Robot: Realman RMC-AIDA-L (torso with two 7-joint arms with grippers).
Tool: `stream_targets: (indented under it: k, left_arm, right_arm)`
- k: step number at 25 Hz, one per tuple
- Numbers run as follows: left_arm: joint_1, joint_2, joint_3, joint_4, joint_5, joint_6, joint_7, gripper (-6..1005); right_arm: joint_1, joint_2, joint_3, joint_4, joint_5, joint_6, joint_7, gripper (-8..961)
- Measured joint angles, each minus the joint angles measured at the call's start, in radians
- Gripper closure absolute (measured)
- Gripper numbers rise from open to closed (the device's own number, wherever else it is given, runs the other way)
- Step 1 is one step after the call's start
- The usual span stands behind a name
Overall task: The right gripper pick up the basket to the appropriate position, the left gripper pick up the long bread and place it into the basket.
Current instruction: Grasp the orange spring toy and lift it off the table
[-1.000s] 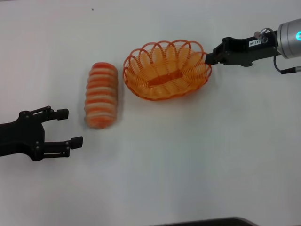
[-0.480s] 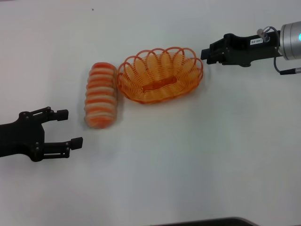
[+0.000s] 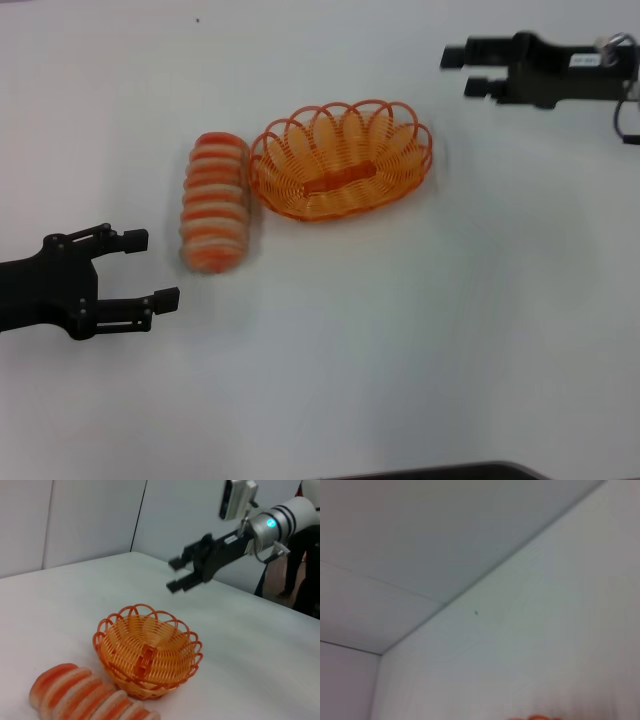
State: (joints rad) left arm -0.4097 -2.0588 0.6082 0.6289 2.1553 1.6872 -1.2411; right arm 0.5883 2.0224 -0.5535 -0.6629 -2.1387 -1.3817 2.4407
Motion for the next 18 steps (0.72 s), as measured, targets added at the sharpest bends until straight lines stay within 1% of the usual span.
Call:
stream_targets:
  k: [2, 5, 7, 10, 12, 13, 14, 15, 16, 18]
  left_arm:
    - [0.0, -0.001, 0.0, 0.0, -0.001, -0.003, -0.002, 82]
    - [0.0, -0.001, -0.012, -0.005, -0.004, -0.004, -0.004, 82]
    - [0.0, -0.001, -0.026, -0.006, -0.006, 0.002, -0.005, 82]
    - [0.0, -0.001, -0.04, -0.007, -0.011, 0.014, -0.008, 82]
    - [0.0, -0.001, -0.042, -0.008, -0.011, 0.015, -0.01, 82]
    - [0.0, -0.002, -0.042, -0.008, -0.011, 0.015, -0.012, 82]
    - [-0.001, -0.002, -0.042, -0.009, -0.011, 0.014, -0.016, 82]
    - [-0.001, -0.002, -0.042, -0.009, -0.011, 0.013, -0.019, 82]
    - [-0.001, -0.003, -0.042, -0.009, -0.011, 0.013, -0.023, 82]
    - [0.001, -0.003, -0.042, -0.009, -0.01, 0.01, -0.031, 82]
  right_arm:
    - [-0.039, -0.002, 0.008, -0.007, 0.104, -0.017, -0.108, 386]
    - [-0.098, -0.006, 0.013, -0.011, 0.239, -0.07, -0.351, 262]
    - [-0.131, -0.012, 0.013, -0.012, 0.272, -0.123, -0.552, 188]
    - [-0.171, -0.022, 0.006, -0.015, 0.259, -0.176, -0.795, 77]
    - [-0.193, -0.023, -0.002, -0.019, 0.226, -0.193, -0.932, 77]
    - [-0.199, -0.02, -0.003, -0.023, 0.196, -0.197, -0.998, 76]
    - [-0.203, -0.015, -0.004, -0.026, 0.165, -0.2, -1.054, 76]
    - [-0.206, 0.001, -0.005, -0.033, 0.096, -0.2, -1.133, 76]
    - [-0.206, 0.001, -0.005, -0.033, 0.096, -0.2, -1.133, 76]
    - [-0.206, 0.02, -0.005, -0.039, 0.036, -0.192, -1.185, 76]
